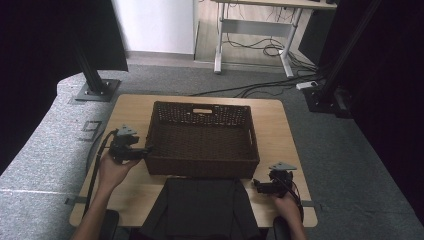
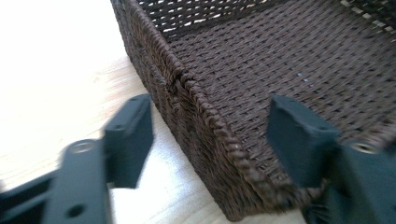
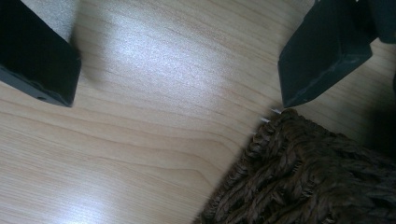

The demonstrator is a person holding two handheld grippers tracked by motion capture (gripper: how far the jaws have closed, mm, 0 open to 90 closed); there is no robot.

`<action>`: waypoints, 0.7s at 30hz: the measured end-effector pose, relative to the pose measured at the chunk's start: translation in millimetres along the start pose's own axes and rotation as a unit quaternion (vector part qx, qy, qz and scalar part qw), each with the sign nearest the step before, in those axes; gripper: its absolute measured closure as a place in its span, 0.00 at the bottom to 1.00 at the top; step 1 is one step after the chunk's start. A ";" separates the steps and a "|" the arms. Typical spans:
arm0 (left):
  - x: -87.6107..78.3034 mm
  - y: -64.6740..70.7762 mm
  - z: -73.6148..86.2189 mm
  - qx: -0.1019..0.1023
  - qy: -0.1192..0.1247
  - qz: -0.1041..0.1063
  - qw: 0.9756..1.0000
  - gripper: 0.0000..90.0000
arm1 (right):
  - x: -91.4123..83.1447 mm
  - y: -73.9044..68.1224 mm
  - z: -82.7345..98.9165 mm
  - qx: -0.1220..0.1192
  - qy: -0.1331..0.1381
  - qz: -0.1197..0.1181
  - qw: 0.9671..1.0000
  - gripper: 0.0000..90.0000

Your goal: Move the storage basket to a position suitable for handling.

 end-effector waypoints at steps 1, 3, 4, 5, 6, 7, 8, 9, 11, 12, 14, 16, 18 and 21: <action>-3.1 1.0 1.8 0.002 -0.001 0.010 1.000 0.29 | 0.0 0.0 0.0 0.000 0.000 0.000 1.000 0.00; -7.3 0.9 6.5 0.003 -0.003 0.014 1.000 0.22 | 0.0 0.0 0.0 0.000 0.000 0.000 1.000 0.00; -8.4 1.1 8.8 0.002 -0.003 0.019 1.000 0.21 | 0.0 0.0 0.0 0.000 0.000 0.000 1.000 0.00; -9.7 0.7 12.0 0.002 -0.002 0.021 1.000 0.18 | 0.0 0.0 0.0 0.000 0.000 0.000 1.000 0.00; -11.0 0.7 14.5 -0.003 0.006 0.029 1.000 0.16 | 0.0 0.0 0.0 0.000 0.000 0.000 1.000 0.00; -12.0 0.5 18.5 -0.005 0.006 0.037 0.999 0.16 | -0.1 -0.1 0.0 0.000 0.000 0.000 1.000 0.00; -12.0 -0.5 23.1 -0.003 0.005 0.036 0.999 0.15 | -0.1 -0.2 0.1 0.000 0.000 0.000 1.000 0.00; -11.1 -2.1 29.4 0.005 0.002 0.033 0.999 0.12 | -0.2 -0.3 0.1 0.000 0.000 0.000 1.000 0.00; -8.1 -4.1 40.0 0.011 -0.004 0.031 0.999 0.07 | -0.3 -0.4 0.2 0.000 0.000 0.000 1.000 0.00; -6.7 -5.3 44.1 0.015 -0.007 0.031 0.999 0.05 | -0.3 -0.4 0.2 -0.001 0.000 0.000 1.000 0.00; -2.1 -7.6 54.2 0.020 -0.012 0.027 0.999 0.02 | -0.3 -0.5 0.2 0.000 0.000 0.000 1.000 0.00; 3.2 -10.1 62.8 0.025 -0.016 0.018 0.999 0.00 | -0.3 -0.5 0.2 0.000 0.000 -0.001 1.000 0.00; 8.4 -11.7 69.5 0.027 -0.012 0.014 0.999 0.00 | -0.3 -0.5 0.2 0.000 0.000 -0.001 1.000 0.00; 17.3 -14.5 78.1 0.029 -0.009 0.011 0.999 0.00 | -0.3 -0.5 0.2 0.000 0.000 -0.001 1.000 0.00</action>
Point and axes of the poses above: each handheld gripper's, and its own axes: x roughly forward along the jaws, z roughly out of its underside, y roughly to its right, the point moved 9 cm from there along x, roughly forward along the jaws, and after that the axes turned 10 degrees about -x, right-handed, at the moved point
